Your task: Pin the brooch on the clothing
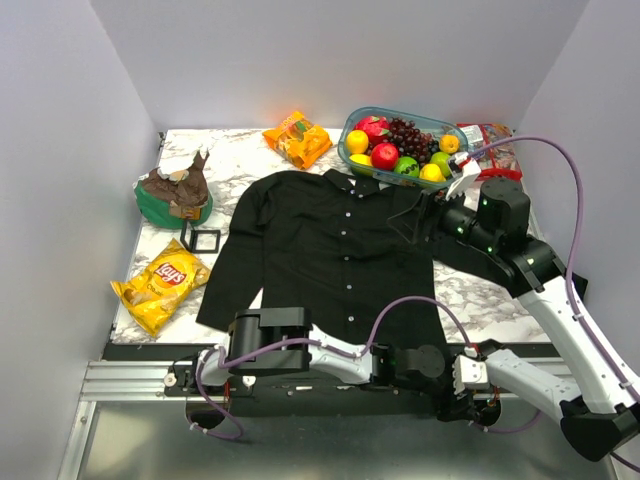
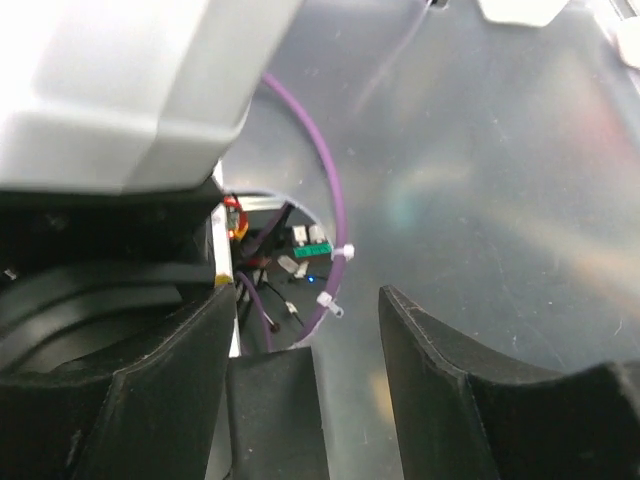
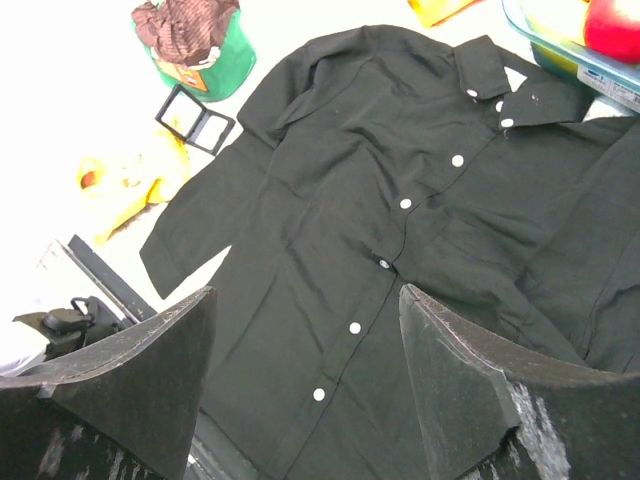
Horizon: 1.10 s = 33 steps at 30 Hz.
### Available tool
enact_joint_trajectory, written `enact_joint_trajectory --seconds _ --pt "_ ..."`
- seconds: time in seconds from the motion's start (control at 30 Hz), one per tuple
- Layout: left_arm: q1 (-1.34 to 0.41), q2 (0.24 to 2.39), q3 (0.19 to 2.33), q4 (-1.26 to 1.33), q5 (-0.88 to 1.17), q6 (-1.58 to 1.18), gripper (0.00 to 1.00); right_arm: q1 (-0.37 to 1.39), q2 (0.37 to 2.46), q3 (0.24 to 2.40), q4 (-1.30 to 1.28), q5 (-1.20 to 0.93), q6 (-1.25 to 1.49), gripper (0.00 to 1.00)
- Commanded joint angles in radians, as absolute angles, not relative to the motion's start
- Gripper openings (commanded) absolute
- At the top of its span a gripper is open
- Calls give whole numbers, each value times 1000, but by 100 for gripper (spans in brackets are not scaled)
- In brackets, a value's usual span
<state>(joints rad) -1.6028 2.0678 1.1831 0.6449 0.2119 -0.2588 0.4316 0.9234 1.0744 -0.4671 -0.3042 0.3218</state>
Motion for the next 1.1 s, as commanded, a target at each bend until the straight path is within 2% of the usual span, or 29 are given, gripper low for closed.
enact_joint_trajectory --seconds 0.0,0.33,0.5,0.7,1.03,1.07 --pt "-1611 2115 1195 634 89 -301 68 426 934 1085 -445 -313 328 81" --pt "-1646 2132 1201 620 -156 -364 69 425 936 1089 -442 -331 324 81" --pt "-1661 2152 1249 562 -250 -373 73 425 928 1083 -442 -344 324 82" --pt "-1663 2172 1267 531 -304 -388 77 422 902 1077 -443 -344 322 82" --pt "-1663 2212 1342 456 -390 -396 76 420 868 1049 -442 -333 316 82" --pt "-1663 2212 1342 453 -403 -396 74 420 865 1048 -443 -331 316 82"
